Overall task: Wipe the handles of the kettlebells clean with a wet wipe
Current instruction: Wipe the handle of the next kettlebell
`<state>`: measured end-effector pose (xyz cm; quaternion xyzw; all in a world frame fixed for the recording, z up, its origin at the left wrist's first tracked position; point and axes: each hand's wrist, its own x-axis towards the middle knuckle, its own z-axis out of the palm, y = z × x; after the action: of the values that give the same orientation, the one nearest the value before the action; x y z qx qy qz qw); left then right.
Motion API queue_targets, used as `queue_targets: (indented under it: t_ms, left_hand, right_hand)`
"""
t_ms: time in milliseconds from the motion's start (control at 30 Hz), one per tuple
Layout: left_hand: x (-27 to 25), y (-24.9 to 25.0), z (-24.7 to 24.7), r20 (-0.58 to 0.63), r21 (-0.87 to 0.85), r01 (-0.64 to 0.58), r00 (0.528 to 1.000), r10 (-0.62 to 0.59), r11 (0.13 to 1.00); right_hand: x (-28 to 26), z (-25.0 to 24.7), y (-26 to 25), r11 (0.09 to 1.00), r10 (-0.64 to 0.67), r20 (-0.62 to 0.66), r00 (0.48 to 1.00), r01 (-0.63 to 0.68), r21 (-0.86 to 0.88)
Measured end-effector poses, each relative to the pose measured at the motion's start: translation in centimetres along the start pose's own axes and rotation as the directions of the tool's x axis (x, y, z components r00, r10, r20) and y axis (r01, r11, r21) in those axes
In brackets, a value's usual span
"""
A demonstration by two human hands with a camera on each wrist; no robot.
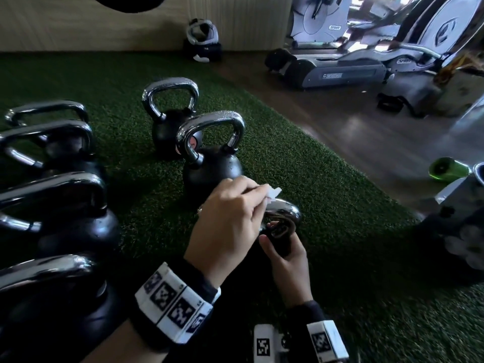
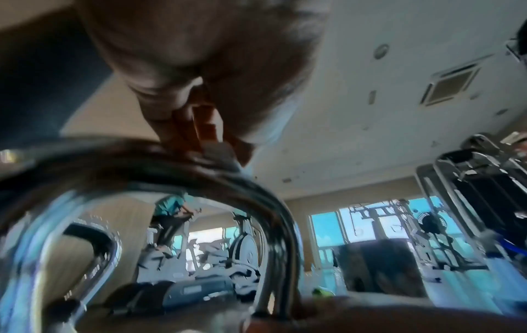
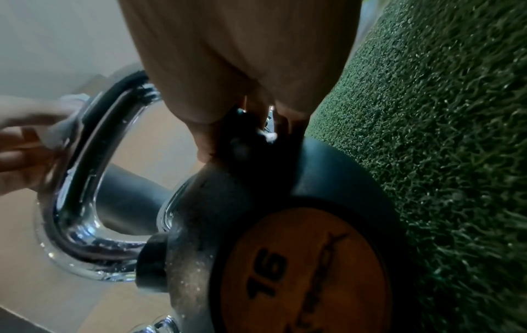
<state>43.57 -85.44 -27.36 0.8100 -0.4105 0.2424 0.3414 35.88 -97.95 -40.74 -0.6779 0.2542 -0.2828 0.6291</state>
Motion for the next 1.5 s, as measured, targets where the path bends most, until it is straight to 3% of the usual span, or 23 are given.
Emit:
queue_targets:
  t_ms: [200,367,467,567,733,800,900,967,1033,1133,1400,1500]
  left_hand:
    - [-1.3,-2.6,-1.2,-0.07,-0.008,0.041,0.997,-0.041,0.999]
    - [-3.4,-2.3,-1.4,-0.129,0.009,-0.047,0.991,0.048,0.999]
    - [-3.9,-3.2,-1.9,-0.186,-0.107,0.075,0.978,-0.094,0.991]
    - [-4.9,-4.6,-2.5,-0.25,-0.227,0.212,0.931,-0.267,0.951]
    - [-5.5,-4.7,-1.6,-0.288,-0.272,0.218,0.911,-0.295,0.937]
    - [-6.4,-5.6,-0.8,-0.273,-0.382,0.286,0.873,-0.403,0.879]
    - [-8.7,-7.4,0.9,-0.184,-0.59,0.413,0.768,-0.614,0.694]
    - [-10.4,-7.7,2.2,-0.094,-0.666,0.465,0.723,-0.685,0.583]
    - [-11.8,-7.5,3.3,-0.012,-0.688,0.508,0.706,-0.708,0.518]
    - [-12.7,-7.3,4.0,-0.013,-0.672,0.503,0.726,-0.688,0.543]
    - [-11.0,-7.7,3.7,-0.049,-0.637,0.521,0.707,-0.705,0.567]
    - [-8.7,-8.5,4.4,0.013,-0.628,0.56,0.702,-0.713,0.54]
  right_hand:
    - [0.0,-0.3,0.1,0.999,0.006,0.015,1.0,-0.007,0.035]
    - [-0.1,-0.2,0.2,1.0,-0.016,0.017,1.0,0.015,0.022]
    - [0.0,-0.4,0.3,1.0,-0.023,0.028,0.999,0.023,0.004]
    - [-0.1,-0.6,0.2,0.999,-0.033,0.048,0.998,0.035,-0.042]
    - [-0.3,-0.4,0.0,0.999,-0.042,0.025,0.999,0.043,-0.034]
    - [-0.3,-0.5,0.1,0.999,-0.033,0.025,0.999,0.034,-0.03]
    - [-0.2,-0.5,0.1,1.0,-0.008,0.035,0.999,0.008,-0.021]
    - [-0.1,-0.5,-0.2,1.0,-0.005,0.032,0.999,0.005,-0.004]
    - [0.2,-0.6,-0.6,0.998,0.012,0.041,0.999,-0.015,0.057]
    - [0.6,-0.8,-1.1,0.995,0.036,0.093,0.995,-0.045,0.088]
    - [-0.9,-1.6,-1.5,0.999,0.002,0.05,0.999,-0.004,0.032]
    - [-4.0,-2.3,-0.8,0.986,-0.105,-0.009,0.994,0.103,-0.128]
